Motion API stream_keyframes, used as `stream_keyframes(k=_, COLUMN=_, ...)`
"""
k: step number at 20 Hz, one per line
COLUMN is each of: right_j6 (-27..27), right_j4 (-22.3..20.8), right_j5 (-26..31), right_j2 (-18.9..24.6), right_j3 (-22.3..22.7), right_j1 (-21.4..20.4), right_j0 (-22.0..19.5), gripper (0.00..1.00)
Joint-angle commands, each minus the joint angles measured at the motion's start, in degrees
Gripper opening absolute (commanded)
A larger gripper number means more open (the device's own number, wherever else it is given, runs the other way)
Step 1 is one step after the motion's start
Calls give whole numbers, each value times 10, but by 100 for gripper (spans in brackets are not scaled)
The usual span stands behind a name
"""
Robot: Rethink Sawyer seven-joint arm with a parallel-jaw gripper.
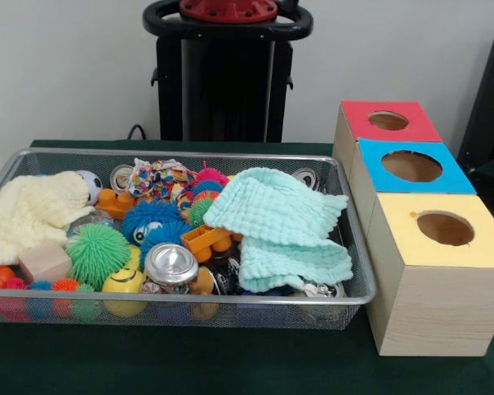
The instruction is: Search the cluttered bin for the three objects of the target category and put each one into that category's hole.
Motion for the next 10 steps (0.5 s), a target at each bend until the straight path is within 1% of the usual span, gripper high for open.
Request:
stream_keyframes(k=1, right_j6=-57, right_j4=21, right_j5=-73, right_j2=-7, right_j3=104, right_j1=-12, right_j0=-57, gripper=100)
stream_keyframes(k=2, right_j6=-81, right_j4=26, right_j5=-96, right_j2=-2, right_j3=117, right_j1=-12, right_j0=-80, gripper=100)
stream_keyframes(k=3, right_j6=-96, right_j4=28, right_j5=-103, right_j2=4, right_j3=122, right_j1=-10, right_j0=-94, gripper=100)
stream_keyframes(k=4, right_j6=-138, right_j4=32, right_j5=-109, right_j2=16, right_j3=125, right_j1=-5, right_j0=-122, gripper=100)
stream_keyframes(k=5, right_j6=-158, right_j4=32, right_j5=-107, right_j2=23, right_j3=123, right_j1=0, right_j0=-137, gripper=100)
stream_keyframes(k=6, right_j6=-193, right_j4=29, right_j5=-109, right_j2=36, right_j3=117, right_j1=6, right_j0=-161, gripper=100)
stream_keyframes(k=7, right_j6=-208, right_j4=24, right_j5=-112, right_j2=44, right_j3=114, right_j1=10, right_j0=-173, gripper=100)
stream_keyframes(k=8, right_j6=-229, right_j4=29, right_j5=-120, right_j2=57, right_j3=111, right_j1=15, right_j0=-195, gripper=100)
stream_keyframes(k=10, right_j6=-249, right_j4=20, right_j5=-134, right_j2=77, right_j3=113, right_j1=24, right_j0=-220, gripper=100)
